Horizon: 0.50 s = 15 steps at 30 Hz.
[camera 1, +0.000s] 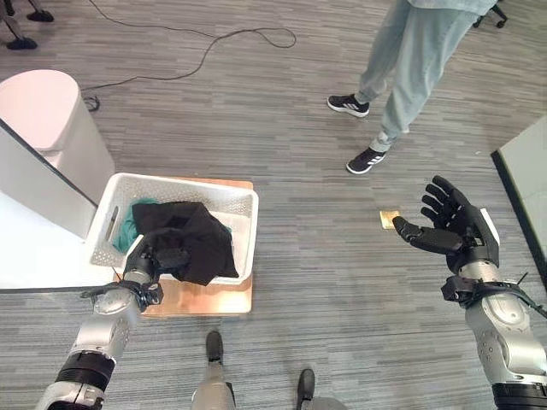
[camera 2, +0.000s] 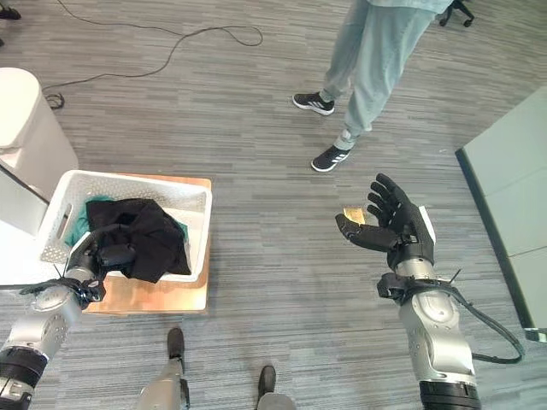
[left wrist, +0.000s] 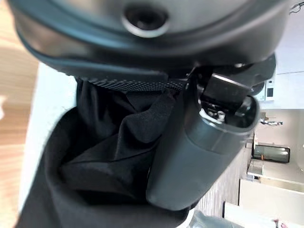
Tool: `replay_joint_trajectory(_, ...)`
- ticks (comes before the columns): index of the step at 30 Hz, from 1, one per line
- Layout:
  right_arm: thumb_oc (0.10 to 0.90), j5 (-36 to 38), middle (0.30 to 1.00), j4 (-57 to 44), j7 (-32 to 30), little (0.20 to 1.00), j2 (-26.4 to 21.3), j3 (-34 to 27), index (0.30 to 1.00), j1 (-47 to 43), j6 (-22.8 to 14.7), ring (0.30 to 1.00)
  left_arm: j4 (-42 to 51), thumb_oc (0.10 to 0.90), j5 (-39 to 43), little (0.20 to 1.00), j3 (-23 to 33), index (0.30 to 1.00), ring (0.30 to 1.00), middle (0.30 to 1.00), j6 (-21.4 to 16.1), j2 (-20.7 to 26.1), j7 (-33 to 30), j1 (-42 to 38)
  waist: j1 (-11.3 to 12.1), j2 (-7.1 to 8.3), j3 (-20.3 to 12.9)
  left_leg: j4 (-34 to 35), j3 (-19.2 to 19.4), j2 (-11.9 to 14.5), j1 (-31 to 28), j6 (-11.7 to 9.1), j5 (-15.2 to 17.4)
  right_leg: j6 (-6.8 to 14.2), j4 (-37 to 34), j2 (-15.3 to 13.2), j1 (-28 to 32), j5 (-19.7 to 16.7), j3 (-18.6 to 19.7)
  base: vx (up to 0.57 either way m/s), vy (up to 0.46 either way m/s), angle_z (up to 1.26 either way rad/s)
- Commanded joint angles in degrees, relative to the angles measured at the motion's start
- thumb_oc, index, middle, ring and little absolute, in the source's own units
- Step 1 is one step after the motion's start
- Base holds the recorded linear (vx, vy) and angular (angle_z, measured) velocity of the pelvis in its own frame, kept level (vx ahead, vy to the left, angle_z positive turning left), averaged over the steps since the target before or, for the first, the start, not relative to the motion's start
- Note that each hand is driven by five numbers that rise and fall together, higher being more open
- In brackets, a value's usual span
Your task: Pick up bed clothes into laundry basket.
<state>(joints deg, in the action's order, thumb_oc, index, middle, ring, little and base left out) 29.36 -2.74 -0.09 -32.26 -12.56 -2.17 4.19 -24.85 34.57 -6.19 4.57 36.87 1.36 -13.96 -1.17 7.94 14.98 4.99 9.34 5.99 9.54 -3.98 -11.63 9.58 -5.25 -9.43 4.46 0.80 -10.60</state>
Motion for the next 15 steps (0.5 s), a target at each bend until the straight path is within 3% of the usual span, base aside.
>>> replay_joint_trajectory(1, 0.8, 0.58, 0.9, -6.12, 0.19, 0.9, -4.75, -4.61, 0.9, -3.08, -5.01, 0.9, -1.5, 0.4, -1.44, 0.3, 0.29, 0.3, 0.3, 0.3, -3.8, 1.65, -0.31, -10.8, -0.29, -1.13, -3.86, 0.01, 0.81, 1.74, -6.19, -2.15, 7.38, 0.97, 0.69, 1.45, -1.44, 1.14, 0.66, 0.0, 0.0, 0.0)
replay_joint_trajectory(7, 0.8, 0.48, 0.9, -6.4, 0.32, 0.9, -5.07, -4.02, 0.9, -3.57, -5.04, 0.9, -1.6, 0.4, -1.18, 0.3, -2.96, 0.3, 0.3, 0.3, -3.96, 4.98, -0.58, -18.29, -1.12, -1.35, -4.07, 0.01, 1.59, 1.5, -6.67, -2.05, 7.92, 1.48, 0.74, 1.18, -1.62, 0.69, 0.84, 0.01, 0.016, -0.02)
replay_joint_trajectory(15, 0.8, 0.22, 0.9, -7.06, 0.43, 0.9, -5.38, -4.83, 0.9, -3.22, -4.56, 0.9, -3.93, 0.4, -1.76, 0.3, -4.17, 0.3, 0.3, 0.3, -3.41, 6.5, -0.03, -20.71, -2.01, -1.53, -4.14, 0.01, 3.24, 1.26, -7.59, -1.77, 8.79, 2.12, 0.89, 0.74, -2.0, 0.07, 1.79, 0.02, 0.035, -0.13)
